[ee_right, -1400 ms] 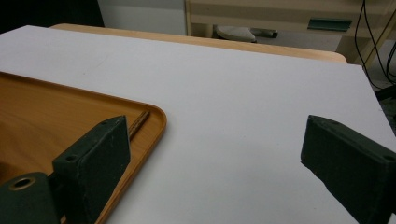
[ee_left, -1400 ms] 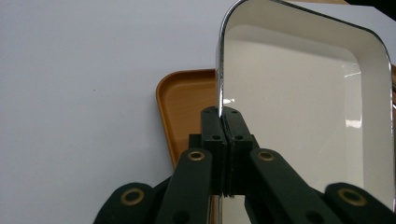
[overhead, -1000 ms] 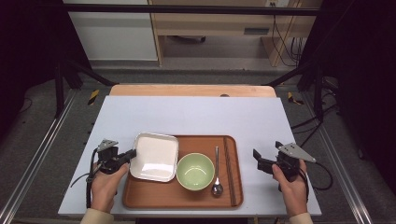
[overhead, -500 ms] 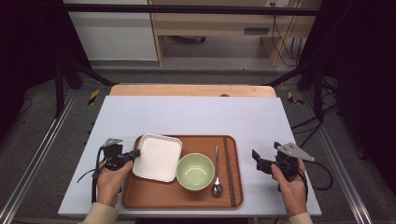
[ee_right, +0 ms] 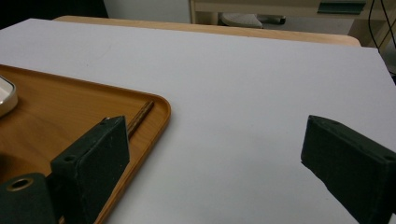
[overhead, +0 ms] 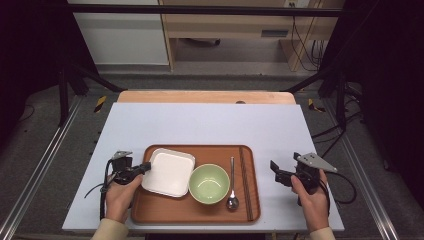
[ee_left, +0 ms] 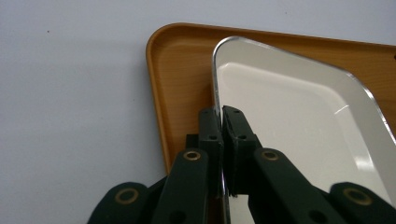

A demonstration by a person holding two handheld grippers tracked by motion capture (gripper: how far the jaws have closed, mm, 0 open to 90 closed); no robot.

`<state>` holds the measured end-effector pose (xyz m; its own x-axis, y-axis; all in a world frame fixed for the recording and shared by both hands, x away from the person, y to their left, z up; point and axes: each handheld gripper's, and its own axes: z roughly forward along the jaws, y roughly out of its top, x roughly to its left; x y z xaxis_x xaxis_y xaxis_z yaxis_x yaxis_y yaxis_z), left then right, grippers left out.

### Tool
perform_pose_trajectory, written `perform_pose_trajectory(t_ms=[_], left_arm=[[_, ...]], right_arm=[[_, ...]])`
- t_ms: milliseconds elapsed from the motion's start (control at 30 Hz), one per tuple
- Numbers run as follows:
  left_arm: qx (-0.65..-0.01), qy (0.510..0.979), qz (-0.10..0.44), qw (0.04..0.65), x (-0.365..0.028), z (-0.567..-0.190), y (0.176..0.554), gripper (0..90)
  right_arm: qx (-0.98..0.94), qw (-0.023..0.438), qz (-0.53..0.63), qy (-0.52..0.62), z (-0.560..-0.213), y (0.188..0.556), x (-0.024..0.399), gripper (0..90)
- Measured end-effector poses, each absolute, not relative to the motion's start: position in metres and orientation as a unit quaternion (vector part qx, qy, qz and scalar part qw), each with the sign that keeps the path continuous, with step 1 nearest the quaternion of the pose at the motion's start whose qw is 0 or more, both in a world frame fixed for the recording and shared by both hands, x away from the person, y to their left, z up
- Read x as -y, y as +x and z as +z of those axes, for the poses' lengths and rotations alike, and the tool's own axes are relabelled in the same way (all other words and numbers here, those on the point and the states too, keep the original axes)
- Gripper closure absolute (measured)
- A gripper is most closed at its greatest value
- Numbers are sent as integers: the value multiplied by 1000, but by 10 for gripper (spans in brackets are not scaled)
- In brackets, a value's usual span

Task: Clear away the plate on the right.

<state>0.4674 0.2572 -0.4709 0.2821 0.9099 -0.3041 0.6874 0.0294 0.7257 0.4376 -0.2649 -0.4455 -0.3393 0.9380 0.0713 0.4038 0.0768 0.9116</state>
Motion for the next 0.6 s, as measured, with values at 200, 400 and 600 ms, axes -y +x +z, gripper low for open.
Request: perform_pose_trajectory(t_ms=[200, 400, 600], left_arm=[[-566, 686, 156, 430, -256, -466, 464, 804], [-554, 694, 173, 425, -254, -463, 465, 749], [-539, 708, 190, 414, -251, -461, 466, 717]], right_arm=[[-675, 289, 463, 497, -446, 438, 265, 81], [-675, 288, 462, 497, -445, 438, 265, 81], [-675, 291, 462, 497, -446, 438, 266, 79]])
